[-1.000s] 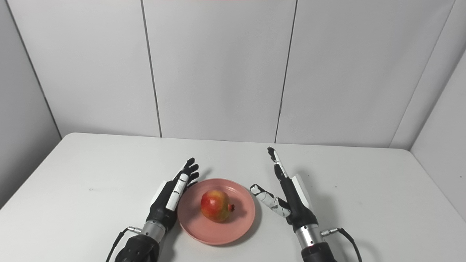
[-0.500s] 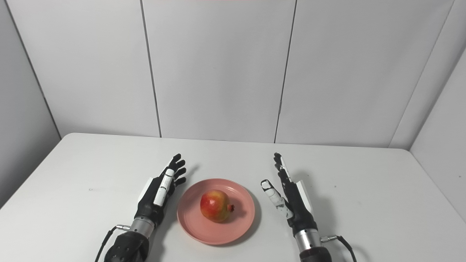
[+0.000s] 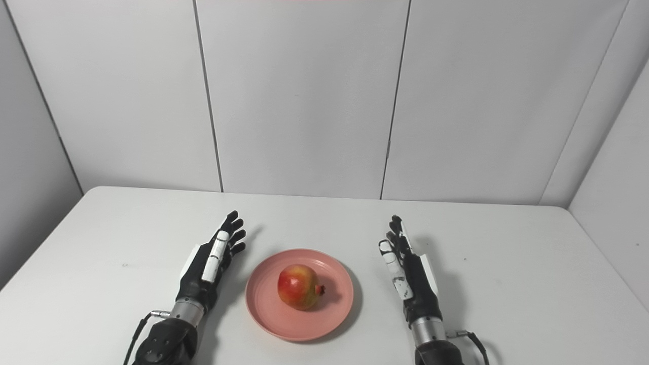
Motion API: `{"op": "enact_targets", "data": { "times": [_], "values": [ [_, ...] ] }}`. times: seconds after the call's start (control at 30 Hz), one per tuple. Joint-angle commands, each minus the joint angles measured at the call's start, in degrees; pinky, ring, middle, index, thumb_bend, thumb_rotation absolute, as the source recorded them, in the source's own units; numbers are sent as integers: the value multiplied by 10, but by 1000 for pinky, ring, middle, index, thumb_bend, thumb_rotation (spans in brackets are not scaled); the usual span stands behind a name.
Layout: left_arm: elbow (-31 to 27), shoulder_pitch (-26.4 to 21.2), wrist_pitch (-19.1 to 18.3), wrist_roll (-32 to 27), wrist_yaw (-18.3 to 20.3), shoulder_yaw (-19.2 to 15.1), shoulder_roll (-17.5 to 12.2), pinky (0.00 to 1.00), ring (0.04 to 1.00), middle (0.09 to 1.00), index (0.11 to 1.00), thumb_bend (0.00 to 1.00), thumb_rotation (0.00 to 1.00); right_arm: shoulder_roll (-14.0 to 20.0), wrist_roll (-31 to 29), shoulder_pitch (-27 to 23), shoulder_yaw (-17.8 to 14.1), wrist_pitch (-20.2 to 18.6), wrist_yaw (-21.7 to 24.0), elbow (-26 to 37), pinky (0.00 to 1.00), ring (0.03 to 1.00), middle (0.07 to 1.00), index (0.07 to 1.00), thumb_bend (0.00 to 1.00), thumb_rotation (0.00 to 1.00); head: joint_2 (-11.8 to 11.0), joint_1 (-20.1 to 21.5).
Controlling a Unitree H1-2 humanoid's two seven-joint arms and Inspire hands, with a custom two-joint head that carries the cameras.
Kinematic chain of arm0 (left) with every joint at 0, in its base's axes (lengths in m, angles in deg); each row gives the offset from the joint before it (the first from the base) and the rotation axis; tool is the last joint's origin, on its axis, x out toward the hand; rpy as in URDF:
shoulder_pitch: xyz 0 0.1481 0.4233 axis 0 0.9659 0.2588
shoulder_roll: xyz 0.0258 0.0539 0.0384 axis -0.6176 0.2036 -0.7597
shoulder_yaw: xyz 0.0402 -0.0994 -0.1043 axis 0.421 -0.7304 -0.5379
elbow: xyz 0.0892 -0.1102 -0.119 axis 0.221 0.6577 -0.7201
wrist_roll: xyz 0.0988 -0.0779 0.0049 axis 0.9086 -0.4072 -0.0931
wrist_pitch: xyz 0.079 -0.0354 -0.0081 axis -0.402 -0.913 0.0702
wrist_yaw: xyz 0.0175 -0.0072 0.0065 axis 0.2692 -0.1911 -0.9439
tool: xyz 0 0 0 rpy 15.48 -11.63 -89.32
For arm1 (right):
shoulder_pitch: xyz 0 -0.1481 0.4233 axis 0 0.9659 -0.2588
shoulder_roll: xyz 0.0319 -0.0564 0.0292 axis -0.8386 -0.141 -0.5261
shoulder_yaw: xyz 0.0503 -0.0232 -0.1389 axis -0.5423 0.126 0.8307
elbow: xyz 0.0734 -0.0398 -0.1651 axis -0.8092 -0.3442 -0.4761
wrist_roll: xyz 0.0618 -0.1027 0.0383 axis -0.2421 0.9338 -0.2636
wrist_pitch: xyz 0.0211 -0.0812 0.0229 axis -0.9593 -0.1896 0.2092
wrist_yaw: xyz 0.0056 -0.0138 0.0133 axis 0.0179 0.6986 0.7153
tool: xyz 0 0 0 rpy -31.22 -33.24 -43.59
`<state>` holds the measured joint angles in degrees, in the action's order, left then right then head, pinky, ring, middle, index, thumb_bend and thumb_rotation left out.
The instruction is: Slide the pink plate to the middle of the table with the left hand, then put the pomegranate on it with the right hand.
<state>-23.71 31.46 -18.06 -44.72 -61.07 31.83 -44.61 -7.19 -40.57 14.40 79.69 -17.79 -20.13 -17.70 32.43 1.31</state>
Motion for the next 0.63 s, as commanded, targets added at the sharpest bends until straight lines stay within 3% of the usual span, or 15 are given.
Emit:
{"op": "enact_targets", "data": {
  "times": [0.0, 0.6],
  "values": [
    [3, -1, 13, -2, 7, 0, -9, 922, 951, 974, 972, 585, 1000, -4, -2, -16, 0, 5, 2, 1, 966, 973, 1000, 1000, 604, 980, 0, -1],
    [-16, 9, 0, -3, 27, 8, -9, 932, 970, 991, 998, 569, 1000, -14, -39, -11, -9, -35, 17, 14, 984, 991, 1000, 1000, 614, 921, 6, 3]
  ]
}}
